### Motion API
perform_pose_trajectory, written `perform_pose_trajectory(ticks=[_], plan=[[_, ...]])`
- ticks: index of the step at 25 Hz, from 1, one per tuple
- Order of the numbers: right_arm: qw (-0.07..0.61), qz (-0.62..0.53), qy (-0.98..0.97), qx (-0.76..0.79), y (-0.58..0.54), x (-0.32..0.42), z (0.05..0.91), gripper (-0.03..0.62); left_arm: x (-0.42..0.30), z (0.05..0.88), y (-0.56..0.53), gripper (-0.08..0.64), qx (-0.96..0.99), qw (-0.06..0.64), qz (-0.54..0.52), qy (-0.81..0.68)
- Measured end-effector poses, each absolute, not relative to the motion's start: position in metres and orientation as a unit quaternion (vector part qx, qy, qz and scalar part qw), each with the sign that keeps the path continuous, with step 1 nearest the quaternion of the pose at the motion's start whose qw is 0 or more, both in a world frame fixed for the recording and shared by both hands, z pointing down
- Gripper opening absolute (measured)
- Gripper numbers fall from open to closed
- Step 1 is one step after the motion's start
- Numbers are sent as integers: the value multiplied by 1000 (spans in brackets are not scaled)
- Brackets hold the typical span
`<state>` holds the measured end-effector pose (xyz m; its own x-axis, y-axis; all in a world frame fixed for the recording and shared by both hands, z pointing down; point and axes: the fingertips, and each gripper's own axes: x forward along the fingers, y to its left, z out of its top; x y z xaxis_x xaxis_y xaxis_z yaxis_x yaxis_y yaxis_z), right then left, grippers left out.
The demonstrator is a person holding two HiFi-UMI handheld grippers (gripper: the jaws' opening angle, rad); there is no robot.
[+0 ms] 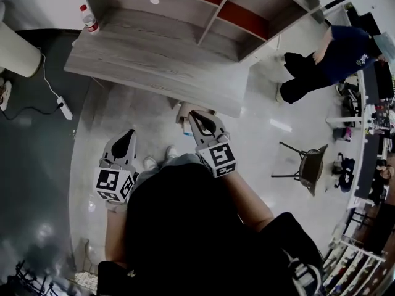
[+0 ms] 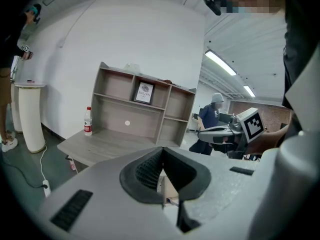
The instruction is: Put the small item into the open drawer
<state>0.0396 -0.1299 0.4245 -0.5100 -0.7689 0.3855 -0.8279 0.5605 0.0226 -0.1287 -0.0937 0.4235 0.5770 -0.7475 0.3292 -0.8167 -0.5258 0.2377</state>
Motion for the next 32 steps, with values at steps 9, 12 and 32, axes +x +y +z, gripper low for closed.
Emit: perform_pose_trajectory(ticks=[9,12,32], plan=[[163,66,-869,462,-119,37,397,25,-130,415,-96,2,875,175,91,-442],[157,66,-870,463,-115,38,394,25,-133,412,-94,2,876,173,92,-442],[121,80,-874,464,-109,41,390,23,-137,388,-90,2,881,151,71,-442]])
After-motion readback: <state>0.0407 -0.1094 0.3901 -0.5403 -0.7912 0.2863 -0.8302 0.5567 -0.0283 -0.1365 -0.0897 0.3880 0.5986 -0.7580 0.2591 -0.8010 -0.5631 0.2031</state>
